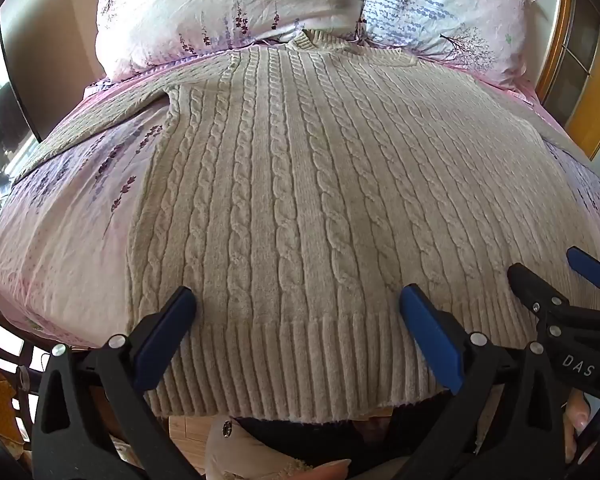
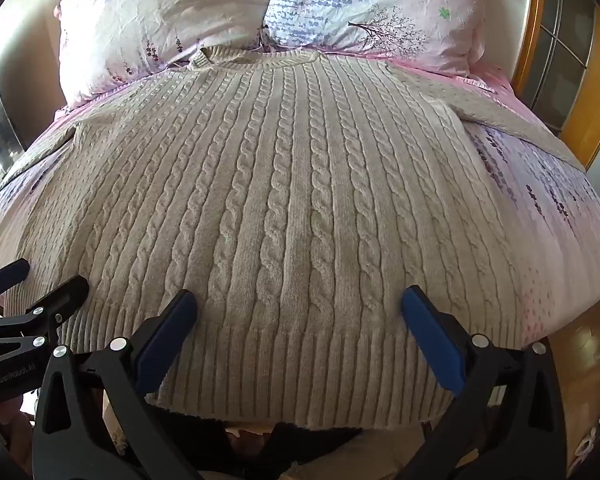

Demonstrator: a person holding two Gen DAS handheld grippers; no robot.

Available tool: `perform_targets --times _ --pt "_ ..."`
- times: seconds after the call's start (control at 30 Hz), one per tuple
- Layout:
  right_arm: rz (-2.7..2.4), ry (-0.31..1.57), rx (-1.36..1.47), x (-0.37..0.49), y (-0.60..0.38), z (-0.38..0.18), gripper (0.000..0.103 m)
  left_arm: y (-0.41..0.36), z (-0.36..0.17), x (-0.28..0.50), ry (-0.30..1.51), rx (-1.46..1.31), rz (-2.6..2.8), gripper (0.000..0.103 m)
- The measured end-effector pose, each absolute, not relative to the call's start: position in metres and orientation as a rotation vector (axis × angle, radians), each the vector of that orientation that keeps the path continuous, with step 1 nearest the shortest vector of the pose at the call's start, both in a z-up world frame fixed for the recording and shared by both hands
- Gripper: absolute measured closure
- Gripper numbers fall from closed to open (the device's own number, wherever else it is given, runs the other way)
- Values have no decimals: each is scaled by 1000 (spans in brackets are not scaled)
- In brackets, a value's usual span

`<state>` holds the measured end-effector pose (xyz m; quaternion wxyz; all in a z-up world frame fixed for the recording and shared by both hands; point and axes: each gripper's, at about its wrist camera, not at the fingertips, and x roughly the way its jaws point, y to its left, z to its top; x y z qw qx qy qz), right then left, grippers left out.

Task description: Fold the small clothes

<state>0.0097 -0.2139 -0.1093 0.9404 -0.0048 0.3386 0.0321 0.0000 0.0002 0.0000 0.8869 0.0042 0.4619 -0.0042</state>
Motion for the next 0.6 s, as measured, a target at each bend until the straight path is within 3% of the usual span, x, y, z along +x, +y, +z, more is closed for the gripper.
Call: perform_targets --times 0.6 --pt "66 690 -8 10 -213 -109 1 0 0 0 958 13 -7 2"
